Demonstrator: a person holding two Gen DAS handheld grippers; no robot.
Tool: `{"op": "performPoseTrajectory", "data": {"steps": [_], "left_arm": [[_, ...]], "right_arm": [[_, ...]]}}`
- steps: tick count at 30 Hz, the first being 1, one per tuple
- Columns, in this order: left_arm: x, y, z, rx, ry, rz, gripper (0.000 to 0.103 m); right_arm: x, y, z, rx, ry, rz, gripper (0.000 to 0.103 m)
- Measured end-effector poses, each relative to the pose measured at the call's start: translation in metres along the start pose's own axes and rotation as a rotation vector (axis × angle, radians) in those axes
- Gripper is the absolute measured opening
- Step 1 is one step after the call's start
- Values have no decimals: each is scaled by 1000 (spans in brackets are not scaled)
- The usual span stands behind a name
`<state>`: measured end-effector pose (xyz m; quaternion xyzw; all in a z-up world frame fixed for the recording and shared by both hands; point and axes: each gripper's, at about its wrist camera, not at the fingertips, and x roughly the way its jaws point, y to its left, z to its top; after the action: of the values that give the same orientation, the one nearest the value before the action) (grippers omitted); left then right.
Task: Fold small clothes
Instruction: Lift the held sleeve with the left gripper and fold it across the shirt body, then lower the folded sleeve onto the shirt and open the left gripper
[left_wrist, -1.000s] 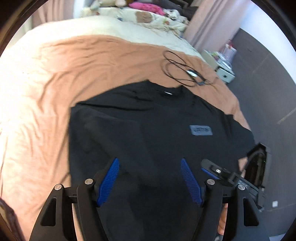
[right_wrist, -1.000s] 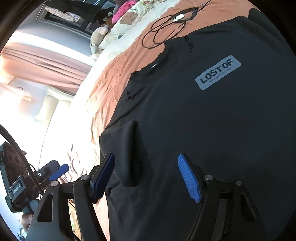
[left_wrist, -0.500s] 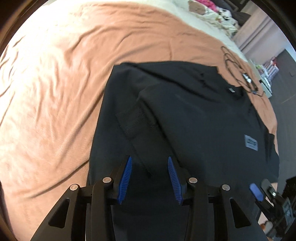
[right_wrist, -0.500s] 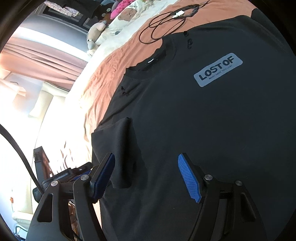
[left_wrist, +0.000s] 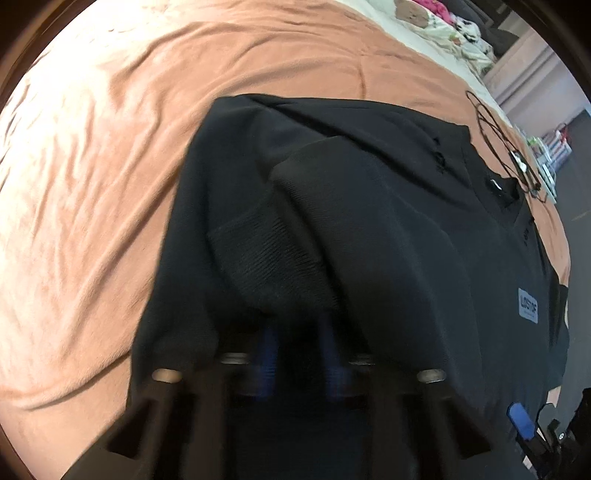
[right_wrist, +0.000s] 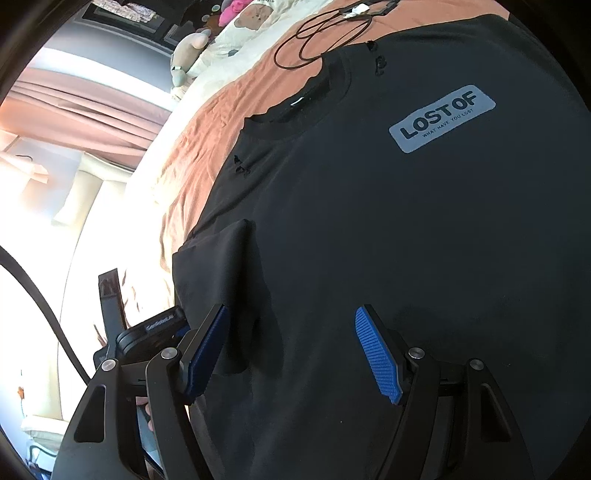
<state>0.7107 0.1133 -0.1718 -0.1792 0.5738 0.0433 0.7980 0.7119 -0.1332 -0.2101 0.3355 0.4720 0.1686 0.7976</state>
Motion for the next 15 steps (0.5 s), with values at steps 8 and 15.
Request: {"op": "performPoseTrajectory", "data": {"steps": [8,15], "left_arm": [[-64,-27,6,108,-90,-28,7],[-107,-53,-1,201,-113,-45,7]], "right_arm": [[-15,-8,3,25,-24,11,70],[-42,-11,7,16,-66,24,70]]}}
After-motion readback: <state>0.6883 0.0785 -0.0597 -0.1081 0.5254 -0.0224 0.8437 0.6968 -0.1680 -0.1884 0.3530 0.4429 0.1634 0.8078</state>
